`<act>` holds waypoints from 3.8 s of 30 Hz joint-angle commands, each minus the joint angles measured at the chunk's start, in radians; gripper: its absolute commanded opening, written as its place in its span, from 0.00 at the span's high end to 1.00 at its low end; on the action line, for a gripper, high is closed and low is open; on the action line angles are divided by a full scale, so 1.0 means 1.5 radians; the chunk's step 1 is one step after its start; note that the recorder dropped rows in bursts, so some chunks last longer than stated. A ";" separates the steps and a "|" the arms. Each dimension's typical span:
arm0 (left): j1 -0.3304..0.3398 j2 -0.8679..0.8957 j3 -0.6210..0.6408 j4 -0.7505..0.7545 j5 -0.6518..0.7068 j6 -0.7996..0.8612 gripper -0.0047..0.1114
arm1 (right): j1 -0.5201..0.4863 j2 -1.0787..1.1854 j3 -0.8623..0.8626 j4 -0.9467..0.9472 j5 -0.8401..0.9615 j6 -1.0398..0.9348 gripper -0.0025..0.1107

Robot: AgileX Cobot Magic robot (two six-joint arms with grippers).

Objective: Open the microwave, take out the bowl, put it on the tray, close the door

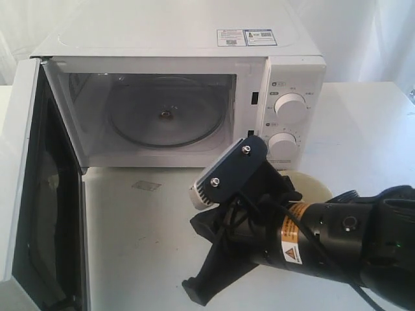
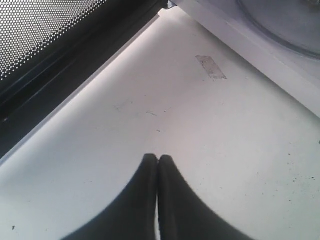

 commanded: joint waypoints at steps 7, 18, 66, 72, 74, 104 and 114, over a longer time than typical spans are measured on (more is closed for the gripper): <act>0.001 -0.003 0.002 0.000 -0.067 -0.193 0.96 | 0.002 -0.006 0.025 0.005 -0.045 -0.005 0.98; 0.001 -0.003 0.002 0.000 -0.091 -0.209 0.96 | 0.002 -0.006 0.049 0.005 -0.076 -0.005 0.98; 0.001 0.444 -0.441 -0.271 0.290 0.215 0.96 | 0.025 -0.075 0.049 0.001 -0.129 -0.005 0.98; 0.001 0.556 -0.441 -0.487 0.270 0.458 0.96 | 0.071 -0.258 0.049 0.001 -0.076 -0.005 0.98; 0.001 0.586 -0.441 -0.576 0.266 0.542 0.96 | 0.075 -0.304 0.049 0.001 -0.026 -0.014 0.98; 0.001 0.757 -0.441 -1.091 0.298 1.108 0.96 | 0.144 -0.353 0.049 0.006 0.038 0.031 0.98; 0.000 0.822 -0.500 -1.127 0.314 1.150 0.96 | 0.192 -0.328 0.049 0.006 0.010 0.036 0.98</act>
